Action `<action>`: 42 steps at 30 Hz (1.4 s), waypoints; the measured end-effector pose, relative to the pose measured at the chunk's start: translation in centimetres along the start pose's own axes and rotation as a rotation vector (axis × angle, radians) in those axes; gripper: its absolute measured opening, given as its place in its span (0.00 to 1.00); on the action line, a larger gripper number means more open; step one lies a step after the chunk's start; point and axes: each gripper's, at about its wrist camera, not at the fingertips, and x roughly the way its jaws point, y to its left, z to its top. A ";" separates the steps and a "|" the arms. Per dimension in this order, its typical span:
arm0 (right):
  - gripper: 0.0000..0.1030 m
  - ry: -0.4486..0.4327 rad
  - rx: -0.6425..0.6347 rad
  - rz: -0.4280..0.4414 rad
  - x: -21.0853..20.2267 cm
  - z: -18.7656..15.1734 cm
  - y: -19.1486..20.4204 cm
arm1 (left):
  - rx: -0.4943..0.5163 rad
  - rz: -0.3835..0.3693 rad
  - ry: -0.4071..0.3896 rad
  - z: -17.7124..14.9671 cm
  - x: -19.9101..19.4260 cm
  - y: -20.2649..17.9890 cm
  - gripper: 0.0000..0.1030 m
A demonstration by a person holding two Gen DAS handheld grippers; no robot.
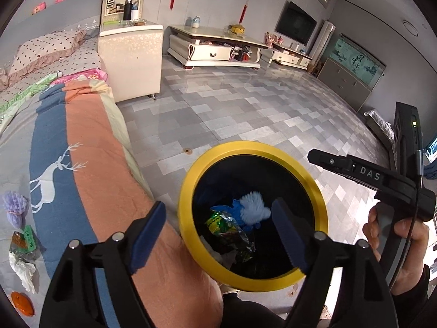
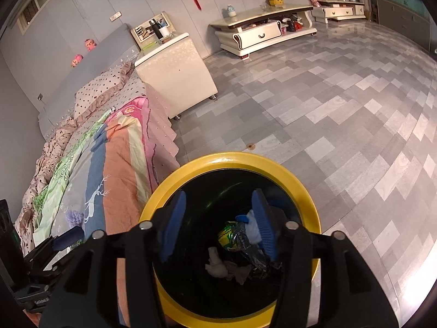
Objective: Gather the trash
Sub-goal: 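Open both tools to drop the bundles into the bin, then move both tools back over the orange and green snack bag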
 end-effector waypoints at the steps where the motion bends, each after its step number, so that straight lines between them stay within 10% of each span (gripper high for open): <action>1: 0.59 0.003 -0.001 -0.003 0.0 -0.1 0.1 | 0.001 0.012 -0.006 -0.2 -0.4 0.3 0.79; 23: 0.85 0.004 -0.271 0.130 -0.7 -1.4 17.3 | -0.226 0.252 -0.070 -6.6 -12.7 17.1 0.84; 42: 0.84 0.226 -0.732 0.342 8.8 -12.3 40.0 | -0.459 0.398 -0.011 -17.7 -16.8 30.7 0.84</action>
